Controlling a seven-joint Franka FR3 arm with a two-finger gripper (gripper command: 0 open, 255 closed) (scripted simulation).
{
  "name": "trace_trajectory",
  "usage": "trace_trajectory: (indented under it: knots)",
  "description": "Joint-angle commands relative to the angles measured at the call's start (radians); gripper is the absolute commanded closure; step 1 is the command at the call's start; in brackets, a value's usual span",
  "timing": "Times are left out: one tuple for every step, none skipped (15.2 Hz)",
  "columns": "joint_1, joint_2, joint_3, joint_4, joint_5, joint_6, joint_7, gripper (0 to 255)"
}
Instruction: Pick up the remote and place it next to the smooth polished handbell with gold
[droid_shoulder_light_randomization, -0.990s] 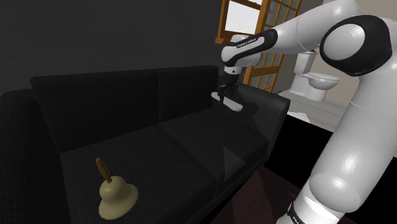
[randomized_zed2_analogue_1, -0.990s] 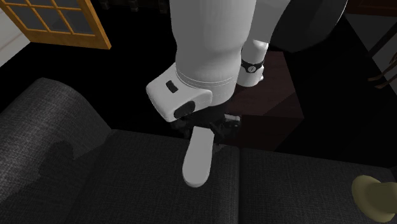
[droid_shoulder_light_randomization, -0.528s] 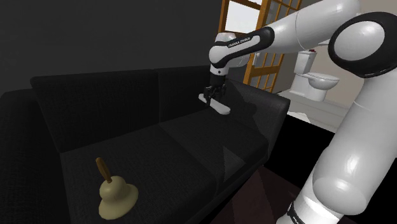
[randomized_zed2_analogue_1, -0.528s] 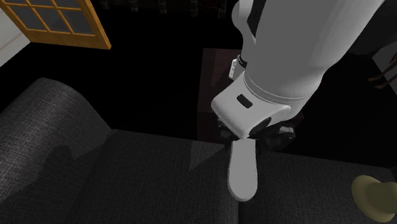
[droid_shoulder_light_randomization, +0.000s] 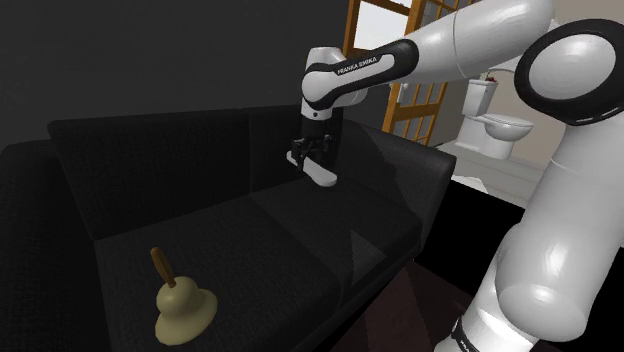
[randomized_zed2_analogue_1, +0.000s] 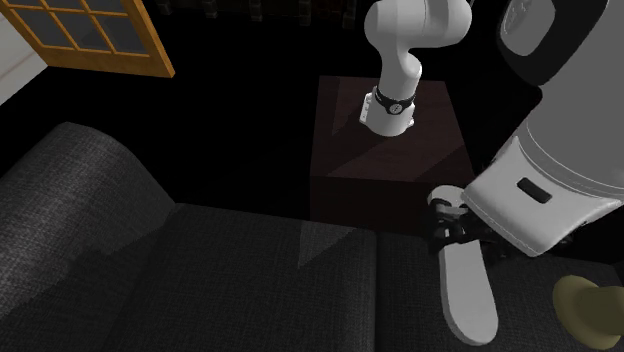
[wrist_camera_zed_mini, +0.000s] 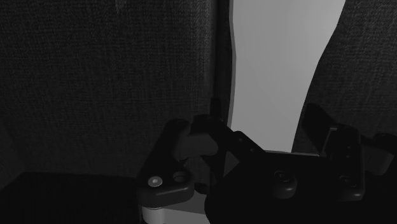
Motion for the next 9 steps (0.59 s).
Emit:
trace_trajectory:
  knots:
    - [0.022,0.018,0.021,0.018,-0.001,0.000,0.046,255]
    - [0.034,0.027,0.032,0.030,-0.002,-0.003,0.069,255]
    - [0.046,0.037,0.042,0.043,-0.003,-0.007,0.091,255]
    - [0.057,0.048,0.053,0.058,-0.004,-0.010,0.114,255]
    - [0.069,0.060,0.063,0.073,-0.006,-0.014,0.136,255]
    - [0.081,0.073,0.073,0.090,-0.007,-0.019,0.158,255]
    - [0.093,0.087,0.082,0.108,-0.009,-0.023,0.180,255]
    - [0.105,0.101,0.091,0.127,-0.011,-0.029,0.201,255]
    - [0.117,0.116,0.100,0.147,-0.013,-0.034,0.223,255]
